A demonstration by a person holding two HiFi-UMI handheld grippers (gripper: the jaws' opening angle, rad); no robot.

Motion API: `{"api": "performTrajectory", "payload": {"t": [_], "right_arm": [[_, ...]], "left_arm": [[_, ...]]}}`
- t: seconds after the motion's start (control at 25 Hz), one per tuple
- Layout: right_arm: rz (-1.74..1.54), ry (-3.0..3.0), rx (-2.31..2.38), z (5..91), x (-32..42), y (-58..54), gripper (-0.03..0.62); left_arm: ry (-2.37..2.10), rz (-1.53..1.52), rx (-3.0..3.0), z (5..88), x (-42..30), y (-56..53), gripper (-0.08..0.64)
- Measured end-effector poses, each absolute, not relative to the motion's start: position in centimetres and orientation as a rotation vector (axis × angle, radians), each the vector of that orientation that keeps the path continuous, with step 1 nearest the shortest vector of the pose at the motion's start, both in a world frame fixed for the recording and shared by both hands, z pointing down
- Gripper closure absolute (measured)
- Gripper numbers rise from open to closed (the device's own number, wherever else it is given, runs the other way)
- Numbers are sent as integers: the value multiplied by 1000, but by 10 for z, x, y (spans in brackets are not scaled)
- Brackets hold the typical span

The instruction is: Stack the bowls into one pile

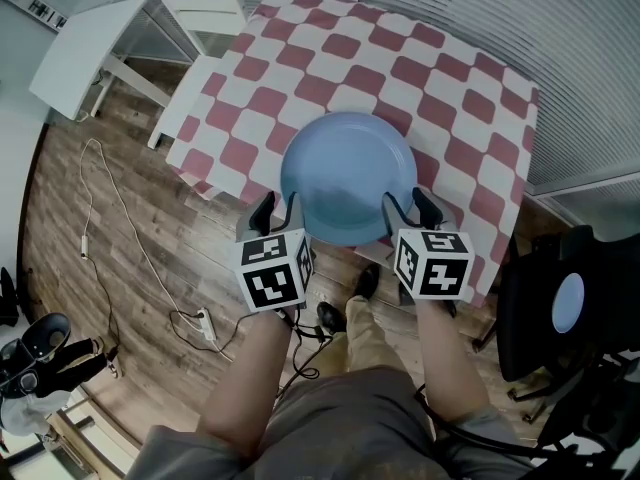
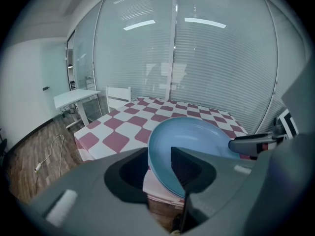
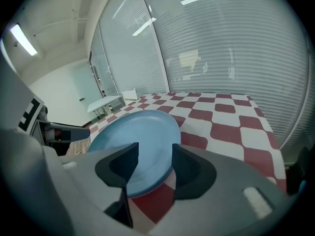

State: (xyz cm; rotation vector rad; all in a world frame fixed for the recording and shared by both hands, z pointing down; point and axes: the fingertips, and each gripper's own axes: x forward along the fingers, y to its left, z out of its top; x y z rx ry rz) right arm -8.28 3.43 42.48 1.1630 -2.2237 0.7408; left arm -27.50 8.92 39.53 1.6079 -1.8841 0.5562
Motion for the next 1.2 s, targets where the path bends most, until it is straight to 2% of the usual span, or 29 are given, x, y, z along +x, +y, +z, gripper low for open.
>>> {"api": "performTrajectory", "payload": {"t": [0.2,0.36,0.4,0.48,0.52,0.8,1.2], "right_arm": [[700,-2294,1193,394,-88,31,354],[643,-2484,1212,328,-105,37,393],[629,-2544,1211,307,-111,43,419],[565,-2664,1204,262,-121,54,513],[511,-2717,1196,240,-125,58,562],[85,-2873,1165,142,-152,105,569],[-41,-2903,1202,107,-157,138,569]], "left_arm": [[-1944,470,1694,364,-275,86,424],[-2027,295,1842,304,-270,93,487],[-2045,254,1873,286,-271,97,516],[-2077,169,1935,250,-270,104,560],[-2093,126,1972,231,-268,106,560],[-2238,1,2200,131,-256,134,560],[-2292,-95,2250,88,-261,182,560]]}}
